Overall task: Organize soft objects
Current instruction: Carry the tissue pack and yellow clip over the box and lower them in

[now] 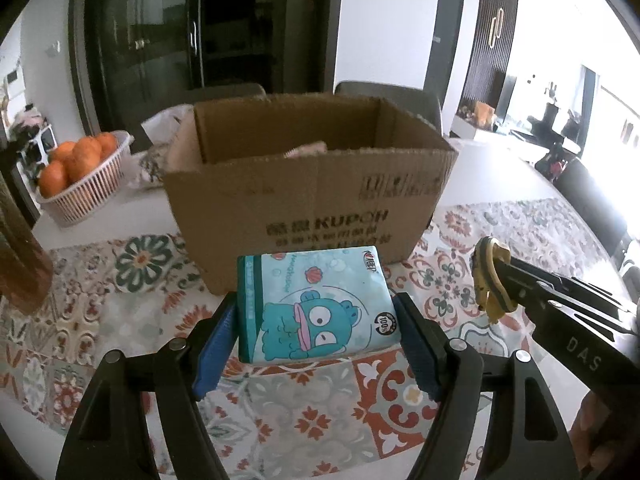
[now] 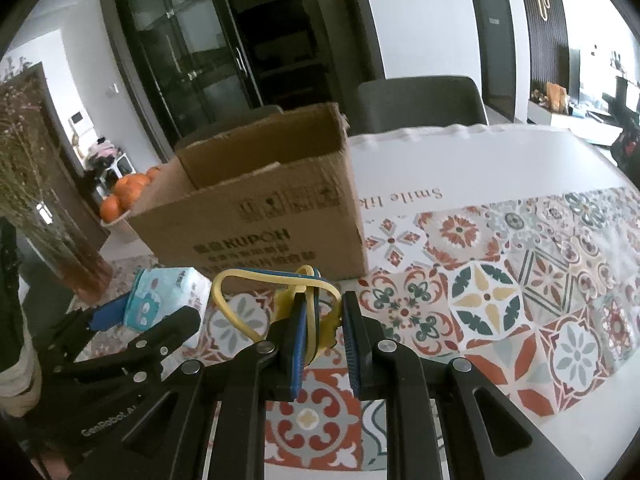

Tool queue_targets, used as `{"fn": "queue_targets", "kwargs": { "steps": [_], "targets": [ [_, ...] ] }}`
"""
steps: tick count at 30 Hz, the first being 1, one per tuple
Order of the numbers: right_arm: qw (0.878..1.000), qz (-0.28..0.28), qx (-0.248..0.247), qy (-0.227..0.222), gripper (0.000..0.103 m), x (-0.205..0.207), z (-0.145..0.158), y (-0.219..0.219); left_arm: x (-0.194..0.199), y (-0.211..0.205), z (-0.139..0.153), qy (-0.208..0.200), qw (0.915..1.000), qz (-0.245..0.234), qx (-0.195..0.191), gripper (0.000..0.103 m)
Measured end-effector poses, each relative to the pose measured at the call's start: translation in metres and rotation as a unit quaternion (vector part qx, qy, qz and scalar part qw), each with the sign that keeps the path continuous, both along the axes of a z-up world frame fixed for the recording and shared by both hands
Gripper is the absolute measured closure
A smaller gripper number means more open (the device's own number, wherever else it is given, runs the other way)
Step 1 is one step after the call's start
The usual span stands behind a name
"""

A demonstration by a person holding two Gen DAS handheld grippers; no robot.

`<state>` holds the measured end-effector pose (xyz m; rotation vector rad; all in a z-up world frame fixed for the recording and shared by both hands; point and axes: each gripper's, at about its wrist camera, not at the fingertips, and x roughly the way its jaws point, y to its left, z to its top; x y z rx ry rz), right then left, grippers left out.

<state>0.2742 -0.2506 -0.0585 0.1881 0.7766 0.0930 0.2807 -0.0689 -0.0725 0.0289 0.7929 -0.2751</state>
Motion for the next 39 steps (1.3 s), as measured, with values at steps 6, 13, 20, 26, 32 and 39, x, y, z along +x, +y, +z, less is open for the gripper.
{"fn": "queue_targets", "kwargs": {
  "steps": [6,13,20,26,32,39],
  "targets": [
    [1.000,0.006,-0.003,-0.022,0.085,-0.006,0.020,0.009,-0.008,0.009,0.022,-0.026,0.9996,0.005,-0.003,0.028],
    [0.999,0.007,-0.001,-0.045,0.085,-0.011,0.040,0.016,-0.019,0.016,0.047,-0.071,0.9974,0.009,0.008,0.028],
    [0.998,0.009,-0.005,-0.068,0.085,-0.009,0.058,0.022,-0.020,0.022,0.066,-0.098,0.9951,0.010,0.008,0.029],
    [0.996,0.013,-0.013,-0.092,0.085,0.002,0.079,0.029,-0.010,0.027,0.081,-0.111,0.9937,0.013,0.005,0.029],
    [0.995,0.016,-0.009,-0.095,0.085,0.023,0.091,0.031,0.004,0.029,0.095,-0.121,0.9925,0.015,0.006,0.029],
    [0.996,0.023,-0.008,-0.084,0.085,0.050,0.100,0.034,0.030,0.029,0.102,-0.107,0.9942,0.008,0.000,0.029]
  ]
}}
